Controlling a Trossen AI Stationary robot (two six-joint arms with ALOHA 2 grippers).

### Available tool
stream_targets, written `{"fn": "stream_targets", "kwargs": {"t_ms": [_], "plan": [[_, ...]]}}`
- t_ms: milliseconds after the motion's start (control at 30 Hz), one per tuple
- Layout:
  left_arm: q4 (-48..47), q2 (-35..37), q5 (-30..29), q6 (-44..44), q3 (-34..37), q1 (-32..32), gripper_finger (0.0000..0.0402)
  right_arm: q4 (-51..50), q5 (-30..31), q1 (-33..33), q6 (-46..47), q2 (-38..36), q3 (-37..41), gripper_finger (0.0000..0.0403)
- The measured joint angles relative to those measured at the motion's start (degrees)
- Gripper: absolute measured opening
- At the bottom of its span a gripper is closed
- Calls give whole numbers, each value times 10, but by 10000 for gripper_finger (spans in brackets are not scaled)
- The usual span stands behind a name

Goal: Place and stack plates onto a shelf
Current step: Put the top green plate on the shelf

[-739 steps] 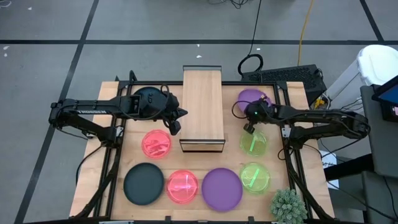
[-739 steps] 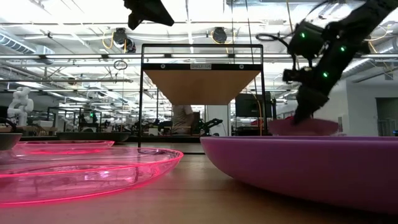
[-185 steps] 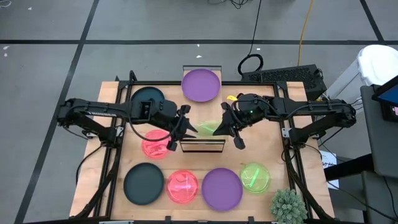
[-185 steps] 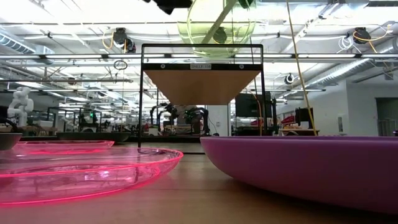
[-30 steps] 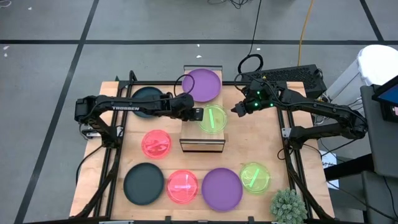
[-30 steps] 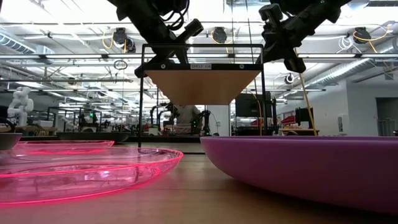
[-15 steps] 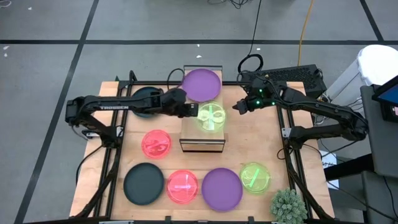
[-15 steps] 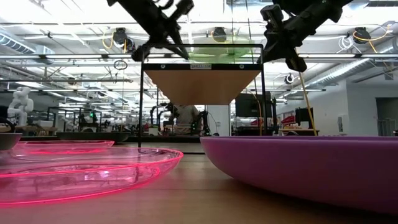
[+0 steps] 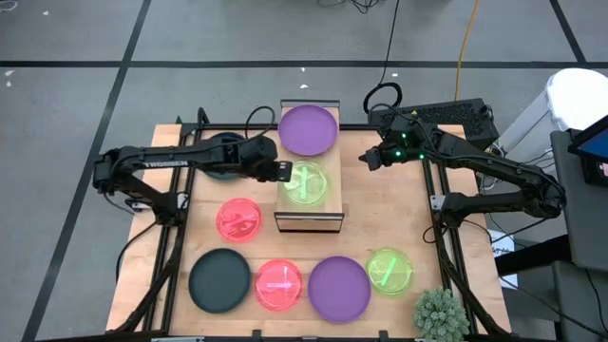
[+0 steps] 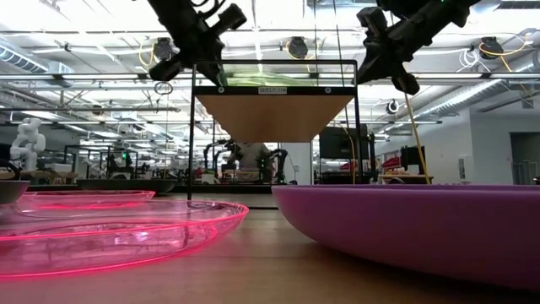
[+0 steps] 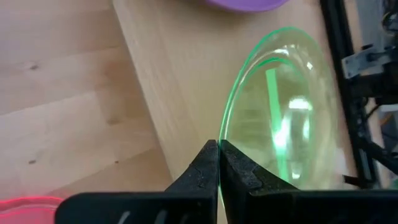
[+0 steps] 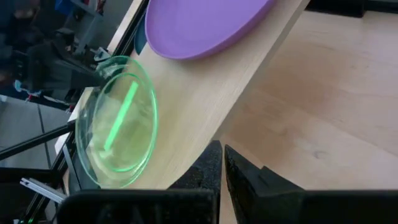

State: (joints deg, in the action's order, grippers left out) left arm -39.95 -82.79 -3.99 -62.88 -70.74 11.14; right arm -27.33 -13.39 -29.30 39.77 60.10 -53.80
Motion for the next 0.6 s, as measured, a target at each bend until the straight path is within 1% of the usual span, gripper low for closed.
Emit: {"fn": "stream_targets", "kwargs": {"t_ms": [233,600], "plan": [[5,-21,-1,4,0,0,4,-5,-1,0,8,0,0,6],[8,-22,-2,13,0,0,4,-8,0,0,14,0,0,6]]}}
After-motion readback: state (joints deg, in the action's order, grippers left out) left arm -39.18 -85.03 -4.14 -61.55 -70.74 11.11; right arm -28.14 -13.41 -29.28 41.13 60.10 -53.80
